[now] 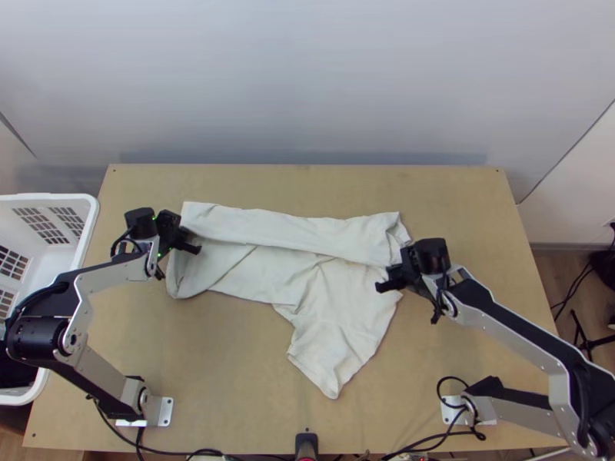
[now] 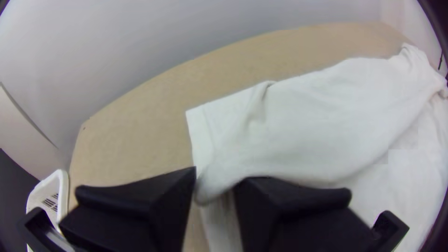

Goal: Fold the t-shirt

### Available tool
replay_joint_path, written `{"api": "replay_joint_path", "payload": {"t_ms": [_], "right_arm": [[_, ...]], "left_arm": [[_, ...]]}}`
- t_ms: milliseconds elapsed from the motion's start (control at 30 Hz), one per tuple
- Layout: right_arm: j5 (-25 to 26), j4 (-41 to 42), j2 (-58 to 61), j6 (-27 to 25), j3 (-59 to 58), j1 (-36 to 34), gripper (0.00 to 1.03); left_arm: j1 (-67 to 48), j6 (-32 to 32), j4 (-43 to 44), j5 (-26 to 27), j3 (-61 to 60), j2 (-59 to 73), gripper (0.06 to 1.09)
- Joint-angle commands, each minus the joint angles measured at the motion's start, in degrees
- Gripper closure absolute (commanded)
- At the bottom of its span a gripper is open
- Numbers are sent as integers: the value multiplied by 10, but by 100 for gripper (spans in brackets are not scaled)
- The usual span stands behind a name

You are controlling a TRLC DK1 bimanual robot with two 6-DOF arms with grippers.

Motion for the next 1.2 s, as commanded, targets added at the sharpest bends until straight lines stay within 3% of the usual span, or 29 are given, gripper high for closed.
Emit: {"api": "replay_joint_path", "payload": {"t_ms": [0, 133, 367, 633, 867, 967, 1167], "right_arm": [[-32, -55, -51, 11, -4, 13, 2], [-58, -132, -93, 29, 2, 12, 3], [-130, -282, -149, 59, 39, 13, 3], [-249, -390, -190, 58, 53, 38, 3], [-298, -472, -197, 27, 55, 75, 3], [-315, -486, -201, 15, 63, 75, 3], [-322, -487, -201, 1, 60, 79, 3]], "left_arm": [[27, -12, -101, 9, 11, -37, 13], [55, -19, -162, 52, 10, -93, 12], [98, -12, -364, 120, 33, -216, 12], [109, 145, -610, 122, 37, -286, 12], [101, 241, -765, 142, 50, -308, 12], [89, 264, -798, 158, 53, -320, 12], [58, 240, -809, 171, 54, -301, 12]]}}
